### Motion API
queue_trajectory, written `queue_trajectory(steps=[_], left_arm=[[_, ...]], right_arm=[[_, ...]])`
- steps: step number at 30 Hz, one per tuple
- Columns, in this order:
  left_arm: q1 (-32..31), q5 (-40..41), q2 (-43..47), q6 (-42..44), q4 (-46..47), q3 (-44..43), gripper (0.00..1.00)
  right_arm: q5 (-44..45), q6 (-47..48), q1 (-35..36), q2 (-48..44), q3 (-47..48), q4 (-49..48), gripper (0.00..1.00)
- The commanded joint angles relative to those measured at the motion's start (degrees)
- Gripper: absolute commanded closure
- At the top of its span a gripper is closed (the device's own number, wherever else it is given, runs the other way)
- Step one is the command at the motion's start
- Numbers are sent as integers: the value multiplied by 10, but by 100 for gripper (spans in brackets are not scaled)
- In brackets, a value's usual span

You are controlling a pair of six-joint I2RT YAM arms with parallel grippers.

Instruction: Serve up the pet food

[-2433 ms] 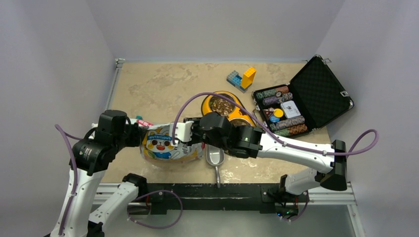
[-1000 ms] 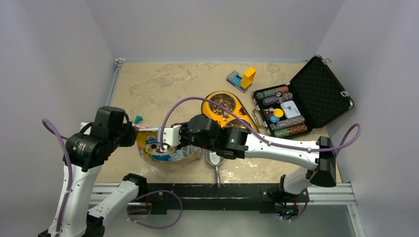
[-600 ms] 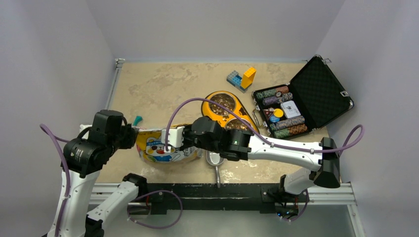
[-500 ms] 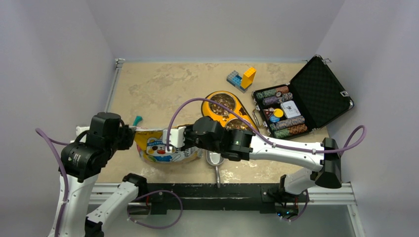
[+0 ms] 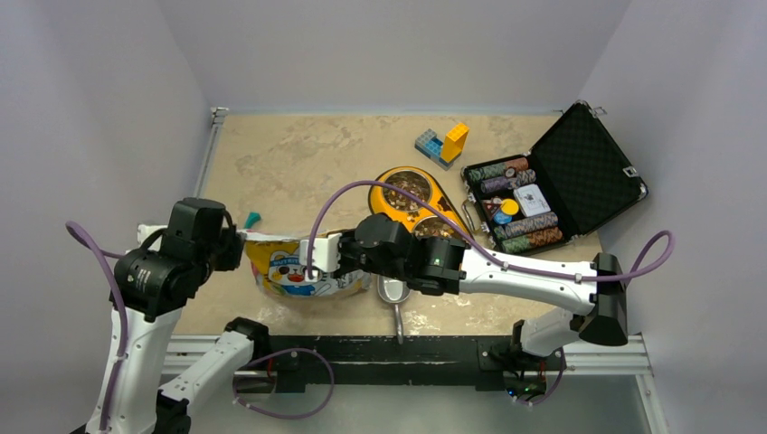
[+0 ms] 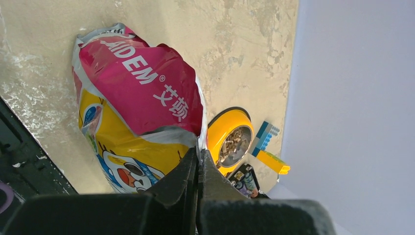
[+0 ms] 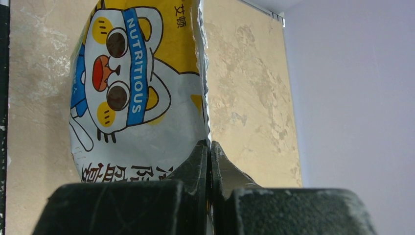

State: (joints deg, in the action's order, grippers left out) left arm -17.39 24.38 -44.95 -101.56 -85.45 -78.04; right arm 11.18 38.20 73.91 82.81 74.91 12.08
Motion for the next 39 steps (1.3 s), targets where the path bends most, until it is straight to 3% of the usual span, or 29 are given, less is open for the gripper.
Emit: queue_trajectory(steps=[1, 2, 5, 7, 9, 12, 13, 18, 21, 23, 26, 30, 35, 37, 39], left_arm=[[6, 79, 0, -20, -16, -28, 100], [6, 68, 12, -22, 6, -10, 97], [6, 47, 40, -34, 58, 38, 70], [6, 50, 36, -37, 54, 40, 65], [6, 58, 25, -36, 38, 30, 66], [6, 65, 21, -17, 60, 30, 96], [6, 65, 21, -11, 68, 31, 100], [6, 57, 2, -34, 2, -6, 100], [6, 24, 24, -31, 23, 9, 98], [6, -30, 44, -32, 61, 41, 79], [6, -148, 63, -52, 129, 110, 58], [5, -252, 53, -46, 172, 135, 51], [5, -285, 22, -27, 194, 119, 48], [5, -303, 18, -32, 223, 130, 52], [5, -310, 16, -37, 242, 137, 65]], right_arm=[[46, 2, -6, -56, 12, 12, 100], [44, 1, -5, -55, 15, 12, 100], [43, 0, -5, -55, 23, 12, 100], [43, 0, -4, -55, 28, 13, 100], [42, 0, -4, -55, 31, 15, 100], [41, 1, 0, -54, 36, 21, 100], [42, 2, 1, -52, 37, 22, 100], [45, 1, 2, -51, 38, 21, 100], [43, 0, 2, -43, 42, 21, 100], [38, 0, 2, -32, 52, 26, 100], [46, -2, 4, -22, 59, 20, 90], [45, -5, 4, -19, 56, 10, 76], [42, -10, 4, -10, 59, 13, 69], [37, -11, 4, -4, 66, 20, 69], [34, -13, 4, 3, 73, 25, 69]])
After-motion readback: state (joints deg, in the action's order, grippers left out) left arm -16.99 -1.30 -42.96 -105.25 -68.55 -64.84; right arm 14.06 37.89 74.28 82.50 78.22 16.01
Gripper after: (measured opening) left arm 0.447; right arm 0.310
